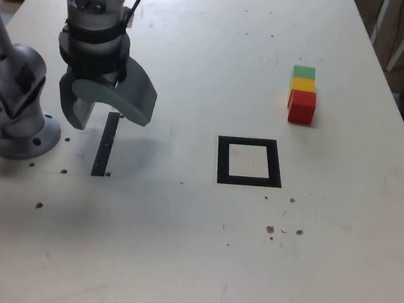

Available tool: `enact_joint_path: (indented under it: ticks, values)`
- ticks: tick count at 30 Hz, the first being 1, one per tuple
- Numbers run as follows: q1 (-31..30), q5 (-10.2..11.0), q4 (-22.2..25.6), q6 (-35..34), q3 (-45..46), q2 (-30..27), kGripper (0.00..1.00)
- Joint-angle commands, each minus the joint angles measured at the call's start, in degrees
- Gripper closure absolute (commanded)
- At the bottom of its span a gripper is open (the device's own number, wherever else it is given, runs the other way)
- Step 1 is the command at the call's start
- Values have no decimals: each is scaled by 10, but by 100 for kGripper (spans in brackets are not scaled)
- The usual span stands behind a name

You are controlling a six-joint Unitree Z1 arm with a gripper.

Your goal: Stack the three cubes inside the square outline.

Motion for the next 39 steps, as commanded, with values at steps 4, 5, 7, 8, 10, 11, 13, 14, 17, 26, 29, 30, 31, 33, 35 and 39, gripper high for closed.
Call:
enact_joint_path:
  ticks: [4,5,7,8,10,11,13,14,17,26,29,30,31,33,35,39]
  values:
    - [-1,1,-2,0,0,2,1]
    - [-1,1,-2,0,0,2,1]
    - [-1,1,-2,0,0,2,1]
    - [-1,1,-2,0,0,2,1]
    - [-1,1,-2,0,0,2,1]
    - [-1,1,-2,0,0,2,1]
    - [-1,1,-2,0,0,2,1]
    - [-1,1,-2,0,-1,2,1]
    - [-1,0,-2,1,-5,2,1]
    - [-1,-5,8,11,-57,8,0]
    - [-1,-9,24,20,-93,23,0]
    - [-1,-10,29,23,-105,30,0]
    - [-1,-11,33,26,-117,38,0]
    - [-1,-14,44,32,-145,58,0]
    - [-1,-15,54,37,-169,74,0]
    - [-1,-14,79,44,-219,100,0]
